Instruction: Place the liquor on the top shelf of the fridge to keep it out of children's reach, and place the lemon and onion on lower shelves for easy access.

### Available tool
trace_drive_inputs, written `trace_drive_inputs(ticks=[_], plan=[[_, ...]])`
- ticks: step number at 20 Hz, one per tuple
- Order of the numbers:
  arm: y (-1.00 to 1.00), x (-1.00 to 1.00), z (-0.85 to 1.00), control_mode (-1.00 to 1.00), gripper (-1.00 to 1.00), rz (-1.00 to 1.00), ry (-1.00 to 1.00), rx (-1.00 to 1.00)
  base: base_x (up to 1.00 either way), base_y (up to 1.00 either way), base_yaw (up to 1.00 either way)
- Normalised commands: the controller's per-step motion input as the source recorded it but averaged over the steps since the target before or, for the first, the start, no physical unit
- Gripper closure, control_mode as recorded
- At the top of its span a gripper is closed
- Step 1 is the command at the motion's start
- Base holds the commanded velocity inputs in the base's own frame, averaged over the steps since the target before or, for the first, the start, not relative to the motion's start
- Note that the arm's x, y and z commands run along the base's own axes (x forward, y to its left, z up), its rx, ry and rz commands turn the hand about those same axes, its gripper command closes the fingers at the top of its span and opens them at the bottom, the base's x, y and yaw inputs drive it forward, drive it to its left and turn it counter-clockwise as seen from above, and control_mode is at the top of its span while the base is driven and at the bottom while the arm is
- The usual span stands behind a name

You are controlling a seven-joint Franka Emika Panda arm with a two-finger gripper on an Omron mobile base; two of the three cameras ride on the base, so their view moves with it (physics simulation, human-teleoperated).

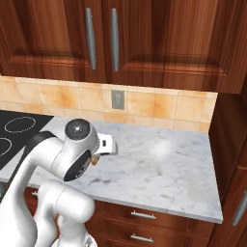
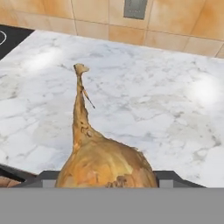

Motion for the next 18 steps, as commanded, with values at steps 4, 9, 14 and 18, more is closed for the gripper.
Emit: trace_drive_inputs(ticks=[4,9,14,18], plan=[[0.38,-0.63,0.88,-1.00,1.00,0.04,0.05,-0.09,0.00,0.00,0.00],[0.44,-0.50,0.56,-1.00,1.00,0.06,0.05,-0.11,0.00,0.00,0.00],[0.05,-0.36,0.33,-1.00,1.00,0.03,0.00,-0.07,0.00,0.00,0.00],[-0.02,-0.39,0.10,-1.00,1.00,0.01,0.00,-0.03,0.00,0.00,0.00]])
